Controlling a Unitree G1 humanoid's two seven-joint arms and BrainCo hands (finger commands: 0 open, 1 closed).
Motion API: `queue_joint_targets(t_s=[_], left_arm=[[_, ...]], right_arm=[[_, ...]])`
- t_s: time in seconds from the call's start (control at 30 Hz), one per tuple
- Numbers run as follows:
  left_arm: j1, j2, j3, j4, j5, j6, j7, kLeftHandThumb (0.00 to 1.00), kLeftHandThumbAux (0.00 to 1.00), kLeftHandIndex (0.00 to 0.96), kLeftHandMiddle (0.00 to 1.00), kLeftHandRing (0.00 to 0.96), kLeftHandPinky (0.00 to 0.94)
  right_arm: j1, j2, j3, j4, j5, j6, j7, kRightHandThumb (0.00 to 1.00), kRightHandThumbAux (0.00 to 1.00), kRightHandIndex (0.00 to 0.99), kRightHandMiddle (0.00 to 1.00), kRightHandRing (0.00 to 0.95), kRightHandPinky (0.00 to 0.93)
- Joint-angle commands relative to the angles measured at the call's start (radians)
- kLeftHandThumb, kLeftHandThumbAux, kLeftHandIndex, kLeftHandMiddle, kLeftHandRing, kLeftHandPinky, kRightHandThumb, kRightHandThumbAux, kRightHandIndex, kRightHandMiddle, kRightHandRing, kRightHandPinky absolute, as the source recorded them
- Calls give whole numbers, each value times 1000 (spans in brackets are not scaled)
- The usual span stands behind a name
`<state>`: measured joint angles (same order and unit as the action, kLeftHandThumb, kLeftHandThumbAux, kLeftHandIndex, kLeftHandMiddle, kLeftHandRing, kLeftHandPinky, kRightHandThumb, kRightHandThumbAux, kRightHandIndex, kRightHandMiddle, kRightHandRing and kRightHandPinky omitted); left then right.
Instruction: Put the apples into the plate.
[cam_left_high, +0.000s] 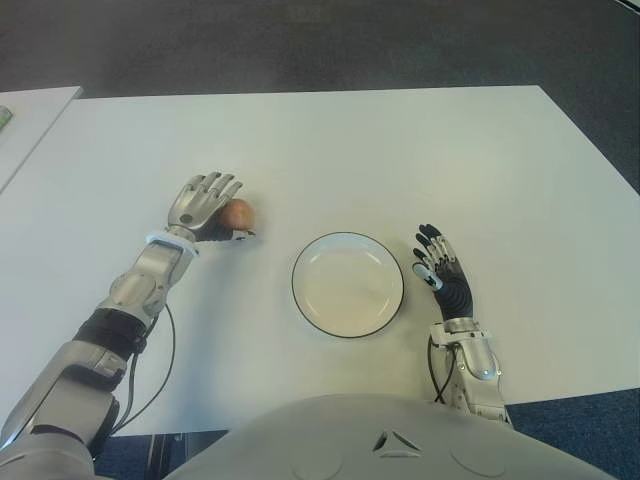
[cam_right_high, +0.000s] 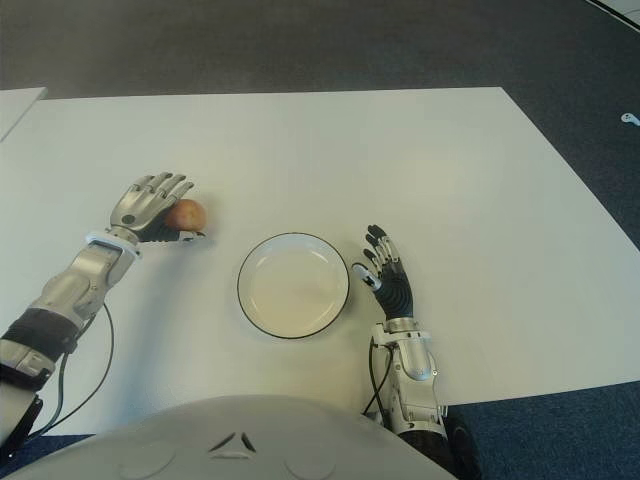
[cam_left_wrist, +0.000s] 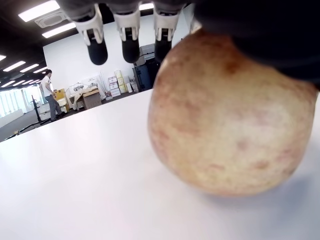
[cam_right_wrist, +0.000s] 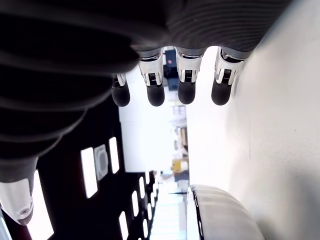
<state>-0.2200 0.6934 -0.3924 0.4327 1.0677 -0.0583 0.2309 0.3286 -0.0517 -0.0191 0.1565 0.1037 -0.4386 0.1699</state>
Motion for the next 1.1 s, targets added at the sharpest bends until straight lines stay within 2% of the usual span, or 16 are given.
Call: queue_joint_targets(t_s=[0.03,0.5,0.57,0.63,0.67,0.7,0.73,0.83,0.93,0.97,1.1], left_arm=[[24,-13,-51,93,3,-6,-2,286,297,0,0,0,5],[-13,-30,-102,216,-28,-21,73,292,309,0,0,0,33],[-17,-34,-104,229,-38,-24,84,297,322,32,6,0,64],[-21,-39,-107,245,-46,-30,96,319,340,92,57,44,116],[-23,-41,-109,253,-50,-33,102,350,355,150,143,128,184],[-32,-45,-113,281,-51,-41,119,361,360,171,173,158,209],[-40,-49,-119,300,-49,-40,121,452,396,254,322,309,345],[-60,-53,-137,325,-41,-27,100,629,591,372,527,512,543],[-79,-48,-162,319,-28,-7,42,691,654,413,614,598,608],[-84,-45,-171,314,-25,-1,23,706,666,424,652,645,644],[-88,-39,-184,301,-42,1,-15,729,683,439,723,726,720]], right_arm=[[50,-8,-13,88,3,78,1,133,544,0,0,0,0],[50,-16,-18,86,2,69,1,132,541,0,0,0,0],[49,-16,-19,87,5,71,3,131,539,0,0,0,0],[48,-17,-21,88,9,73,6,132,539,0,0,0,0],[47,-17,-22,89,11,74,7,132,540,0,0,0,0],[46,-17,-23,91,15,75,10,132,540,0,0,0,0],[44,-15,-24,94,19,74,12,133,542,0,0,0,0],[40,-13,-26,102,22,68,15,135,545,0,0,0,0],[38,-12,-26,105,18,59,13,135,547,0,0,0,0],[38,-12,-26,106,14,56,11,133,545,0,0,0,0],[38,-11,-27,103,8,55,7,129,543,0,0,0,0]])
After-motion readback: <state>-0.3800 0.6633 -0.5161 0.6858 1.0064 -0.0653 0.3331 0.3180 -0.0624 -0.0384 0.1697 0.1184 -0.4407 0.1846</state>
